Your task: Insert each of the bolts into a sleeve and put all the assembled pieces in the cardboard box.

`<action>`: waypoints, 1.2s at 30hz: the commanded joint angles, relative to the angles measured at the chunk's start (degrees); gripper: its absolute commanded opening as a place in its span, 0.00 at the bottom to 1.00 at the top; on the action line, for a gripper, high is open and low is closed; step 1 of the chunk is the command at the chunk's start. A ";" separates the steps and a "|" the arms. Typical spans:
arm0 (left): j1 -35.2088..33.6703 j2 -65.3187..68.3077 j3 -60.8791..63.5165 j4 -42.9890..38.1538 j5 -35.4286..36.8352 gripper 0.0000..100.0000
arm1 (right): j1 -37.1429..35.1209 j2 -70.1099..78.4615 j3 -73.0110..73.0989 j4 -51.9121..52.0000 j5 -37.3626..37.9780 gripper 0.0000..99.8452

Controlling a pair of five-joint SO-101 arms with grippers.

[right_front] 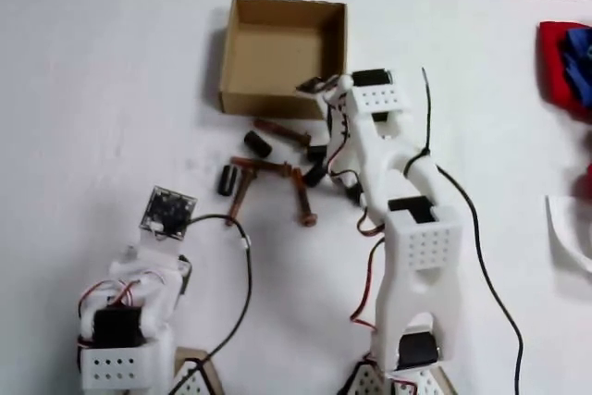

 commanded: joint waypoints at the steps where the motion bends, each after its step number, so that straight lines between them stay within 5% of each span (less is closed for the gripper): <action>1: 0.35 -1.58 1.19 -0.79 -0.35 0.13 | -2.51 1.10 0.09 0.40 0.44 0.23; 9: 0.35 -1.58 1.19 -0.79 -0.35 0.13 | -2.86 5.05 -0.09 -3.47 0.35 0.20; 13: 0.35 -1.58 1.19 -0.79 -0.35 0.13 | -2.42 6.02 -0.09 -4.35 -0.18 0.01; 21: 0.35 -1.58 1.19 -0.79 -0.35 0.13 | -0.48 1.27 0.79 -1.89 -0.18 0.02; 27: 0.35 -1.58 1.19 -0.79 -0.35 0.13 | 4.44 -16.40 10.55 -2.77 -0.18 0.02; 36: 0.35 -1.58 1.19 -0.79 -0.35 0.13 | 5.93 -58.51 47.74 -20.53 -0.18 0.02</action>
